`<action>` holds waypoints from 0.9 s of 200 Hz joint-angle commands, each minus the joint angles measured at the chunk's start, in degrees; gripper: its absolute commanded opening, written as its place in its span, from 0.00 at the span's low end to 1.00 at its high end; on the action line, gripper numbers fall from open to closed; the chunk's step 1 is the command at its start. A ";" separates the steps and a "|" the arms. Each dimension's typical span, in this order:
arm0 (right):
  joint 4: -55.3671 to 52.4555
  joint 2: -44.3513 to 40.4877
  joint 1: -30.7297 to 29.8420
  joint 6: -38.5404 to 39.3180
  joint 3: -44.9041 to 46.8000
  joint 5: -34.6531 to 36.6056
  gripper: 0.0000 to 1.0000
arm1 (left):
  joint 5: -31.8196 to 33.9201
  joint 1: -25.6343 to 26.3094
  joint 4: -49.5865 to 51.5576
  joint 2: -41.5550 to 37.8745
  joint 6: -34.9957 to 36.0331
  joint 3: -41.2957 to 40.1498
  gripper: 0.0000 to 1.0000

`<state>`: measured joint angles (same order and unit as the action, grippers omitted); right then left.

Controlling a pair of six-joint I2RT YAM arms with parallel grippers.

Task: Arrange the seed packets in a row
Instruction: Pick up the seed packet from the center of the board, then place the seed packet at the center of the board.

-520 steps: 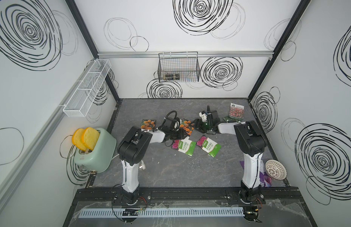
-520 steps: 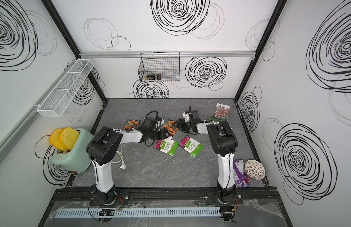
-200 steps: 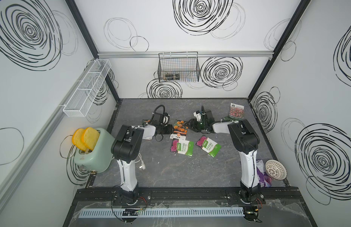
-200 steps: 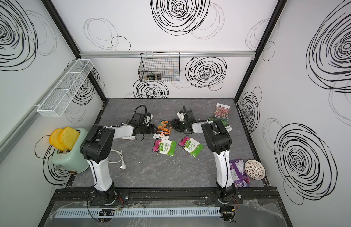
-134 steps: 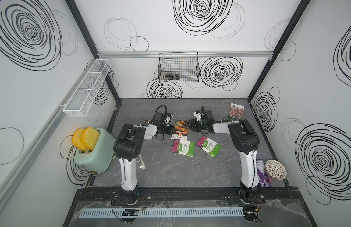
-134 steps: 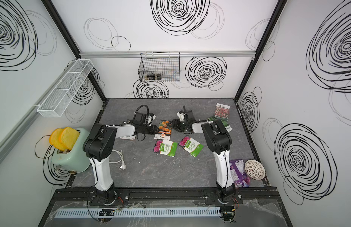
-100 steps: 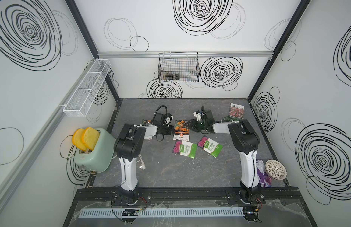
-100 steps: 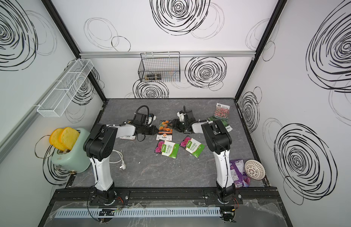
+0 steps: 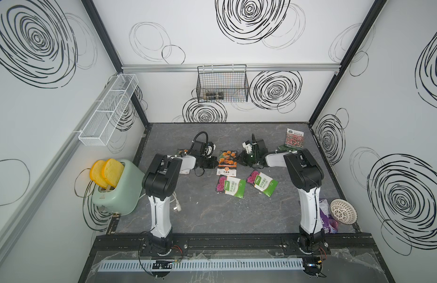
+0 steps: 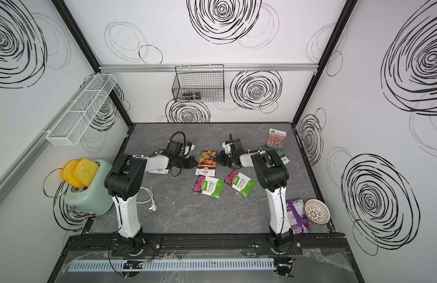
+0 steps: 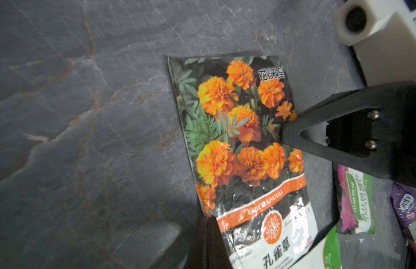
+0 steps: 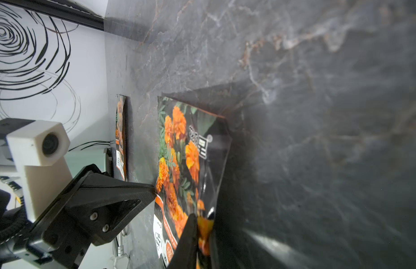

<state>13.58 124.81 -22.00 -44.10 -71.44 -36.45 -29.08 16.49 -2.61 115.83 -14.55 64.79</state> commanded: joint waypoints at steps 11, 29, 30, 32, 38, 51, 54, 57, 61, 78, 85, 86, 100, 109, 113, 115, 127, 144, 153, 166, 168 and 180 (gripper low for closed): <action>-3.54 0.65 -0.31 -0.33 0.57 0.59 0.00 | 0.86 -1.11 1.17 -5.06 -3.11 2.17 0.00; -3.39 0.26 -0.89 -1.13 -0.94 0.32 0.00 | 2.14 -2.56 2.78 -9.14 -5.13 2.28 0.18; -3.39 0.26 -0.96 -1.19 -1.05 0.32 0.00 | 2.30 -2.63 2.83 -9.40 -5.22 2.27 0.19; -3.39 0.26 -1.10 -1.31 -1.31 0.26 0.00 | 2.63 -2.72 3.33 -9.95 -5.32 2.27 0.20; -3.30 0.25 -1.32 -1.74 -2.08 0.24 0.00 | 3.57 -3.03 4.62 -11.50 -5.61 2.35 0.22; -3.51 0.64 -2.30 -2.74 -4.48 0.15 0.00 | 6.34 -3.69 7.84 -15.12 -6.14 2.15 0.28; -3.56 0.75 -2.47 -3.01 -5.02 0.15 0.00 | 6.73 -3.86 8.36 -15.98 -6.41 1.99 0.30; -3.51 0.90 -2.74 -3.32 -5.60 0.19 0.00 | 7.19 -4.10 8.89 -16.84 -6.59 1.69 0.31; -3.55 1.15 -3.03 -3.77 -6.34 0.16 0.00 | 7.79 -4.50 9.37 -18.11 -7.02 1.19 0.31; -3.43 2.32 -4.59 -5.50 -9.91 0.13 0.00 | 9.03 -6.58 10.57 -23.34 -8.79 -1.99 0.31; -3.86 2.98 -5.29 -5.96 -11.55 0.44 0.00 | 9.38 -7.39 11.01 -25.41 -9.36 -3.42 0.32; -3.89 3.11 -5.31 -6.03 -11.76 0.47 0.00 | 9.43 -7.46 11.03 -25.71 -9.36 -3.66 0.32; -4.58 4.76 -6.76 -6.52 -15.07 1.02 0.00 | 9.99 -8.76 12.02 -29.16 -9.23 -6.31 0.35; -5.62 6.19 -7.58 -6.55 -17.60 1.28 0.00 | 9.79 -9.50 12.39 -30.93 -9.04 -7.84 0.35; -6.21 6.91 -7.91 -6.49 -18.80 1.29 0.00 | 9.59 -9.90 12.57 -31.55 -9.01 -8.50 0.35; -6.58 7.32 -8.11 -6.41 -19.37 1.36 0.00 | 9.57 -10.01 12.66 -31.83 -9.01 -8.82 0.35; -8.25 9.20 -8.99 -6.35 -22.10 1.53 0.00 | 9.00 -10.80 12.98 -33.19 -9.01 -10.51 0.35; -8.71 11.13 -10.18 -6.53 -23.78 2.32 0.00 | 8.98 -11.29 12.92 -35.01 -9.18 -12.51 0.36; -9.09 12.18 -10.75 -6.74 -24.68 2.58 0.00 | 9.13 -11.39 12.72 -35.76 -9.21 -13.48 0.36; -9.32 13.58 -11.42 -7.05 -25.62 2.76 0.00 | 8.97 -11.65 12.71 -36.41 -9.23 -14.35 0.36; -9.40 13.78 -11.52 -7.06 -25.71 2.82 0.00 | 8.96 -11.72 12.72 -36.45 -9.26 -14.46 0.36; -10.12 14.71 -12.07 -7.06 -26.46 3.47 0.00 | 8.96 -11.99 12.65 -36.89 -9.21 -15.16 0.37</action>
<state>6.98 137.49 -33.17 -49.67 -95.94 -34.61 -20.34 5.23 10.57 81.25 -23.18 50.59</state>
